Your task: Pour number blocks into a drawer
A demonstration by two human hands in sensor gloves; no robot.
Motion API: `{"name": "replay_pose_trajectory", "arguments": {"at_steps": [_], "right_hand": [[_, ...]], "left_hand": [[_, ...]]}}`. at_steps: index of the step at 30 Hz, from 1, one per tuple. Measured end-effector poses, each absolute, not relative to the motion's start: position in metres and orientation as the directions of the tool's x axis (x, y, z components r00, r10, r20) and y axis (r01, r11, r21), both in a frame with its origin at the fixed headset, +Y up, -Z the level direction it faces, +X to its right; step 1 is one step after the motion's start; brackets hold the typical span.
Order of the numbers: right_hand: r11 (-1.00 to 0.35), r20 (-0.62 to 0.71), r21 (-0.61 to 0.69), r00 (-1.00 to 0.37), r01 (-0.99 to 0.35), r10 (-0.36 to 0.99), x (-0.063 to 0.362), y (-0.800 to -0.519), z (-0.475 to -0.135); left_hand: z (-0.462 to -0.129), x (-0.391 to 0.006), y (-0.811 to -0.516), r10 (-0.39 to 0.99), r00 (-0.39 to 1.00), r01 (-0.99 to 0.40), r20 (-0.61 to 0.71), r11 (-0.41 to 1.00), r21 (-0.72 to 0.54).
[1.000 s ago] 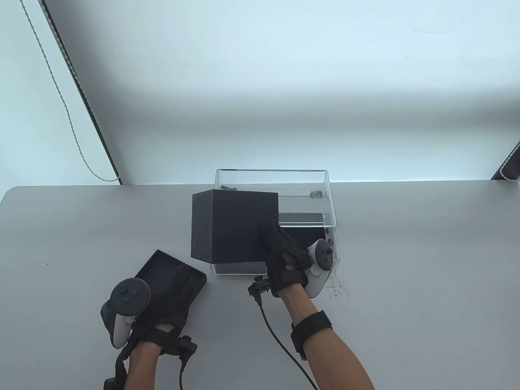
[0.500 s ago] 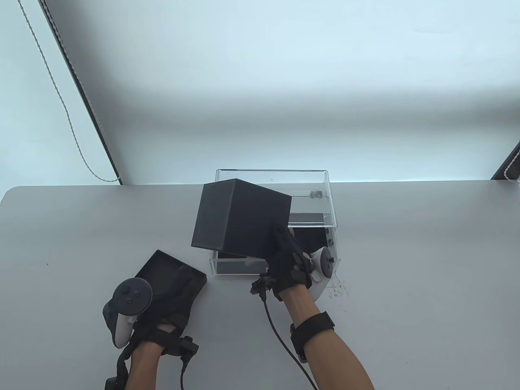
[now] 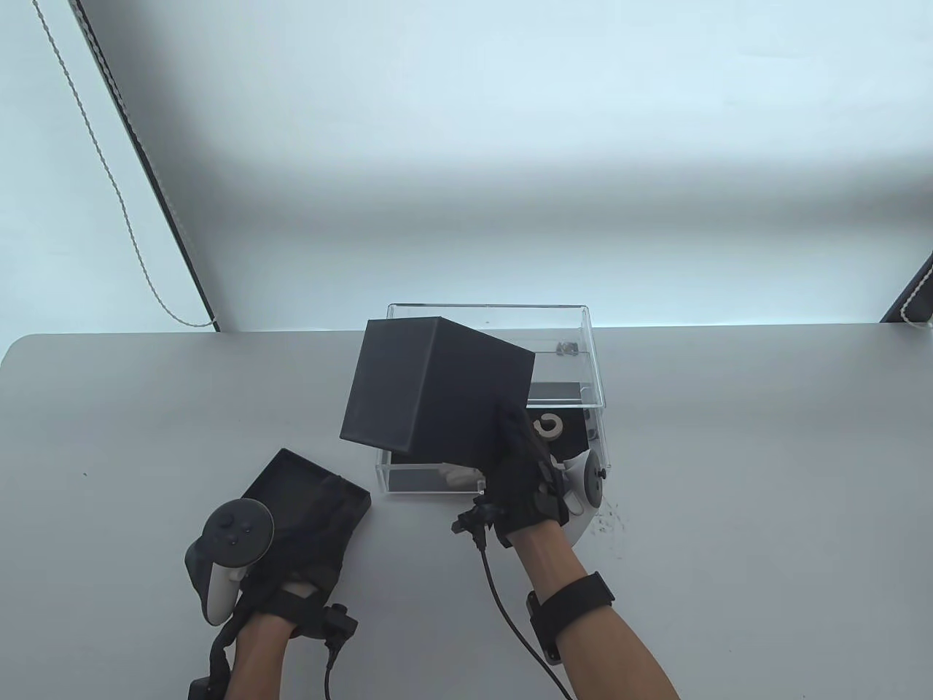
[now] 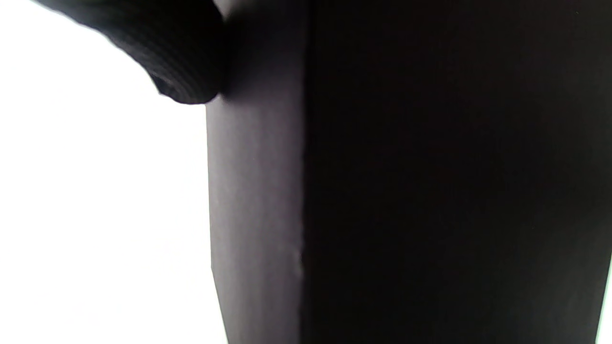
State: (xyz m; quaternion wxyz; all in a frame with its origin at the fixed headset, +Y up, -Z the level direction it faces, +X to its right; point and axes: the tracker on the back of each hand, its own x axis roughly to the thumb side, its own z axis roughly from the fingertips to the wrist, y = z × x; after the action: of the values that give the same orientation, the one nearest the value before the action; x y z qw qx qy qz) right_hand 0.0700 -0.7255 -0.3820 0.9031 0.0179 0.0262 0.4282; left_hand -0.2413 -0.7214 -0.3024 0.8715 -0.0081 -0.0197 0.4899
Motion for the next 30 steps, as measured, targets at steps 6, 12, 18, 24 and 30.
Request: {"name": "replay_pose_trajectory", "arguments": {"at_steps": [6,12,18,24,30], "right_hand": [[0.455,0.082,0.116,0.465,-0.883,0.882,0.088,-0.705,-0.364],[0.185,0.261,0.103,0.206,-0.977,0.943,0.115,-0.681,-0.339],[-0.115,0.433,0.033,-0.089,-0.993,0.897,0.135,-0.66,-0.309],[-0.359,0.562,-0.064,-0.331,-0.931,0.758,0.149,-0.651,-0.284],[-0.532,0.661,-0.143,-0.481,-0.834,0.576,0.151,-0.65,-0.268]], "left_hand": [[-0.302,-0.237,-0.721,0.855,0.519,-0.853,0.026,0.519,-0.045],[-0.301,-0.235,-0.72,0.849,0.527,-0.848,0.032,0.528,-0.044],[-0.302,-0.233,-0.725,0.837,0.547,-0.835,0.02,0.547,-0.063],[-0.302,-0.234,-0.727,0.824,0.567,-0.822,0.002,0.566,-0.063],[-0.302,-0.234,-0.731,0.803,0.596,-0.802,-0.019,0.594,-0.062]]}}
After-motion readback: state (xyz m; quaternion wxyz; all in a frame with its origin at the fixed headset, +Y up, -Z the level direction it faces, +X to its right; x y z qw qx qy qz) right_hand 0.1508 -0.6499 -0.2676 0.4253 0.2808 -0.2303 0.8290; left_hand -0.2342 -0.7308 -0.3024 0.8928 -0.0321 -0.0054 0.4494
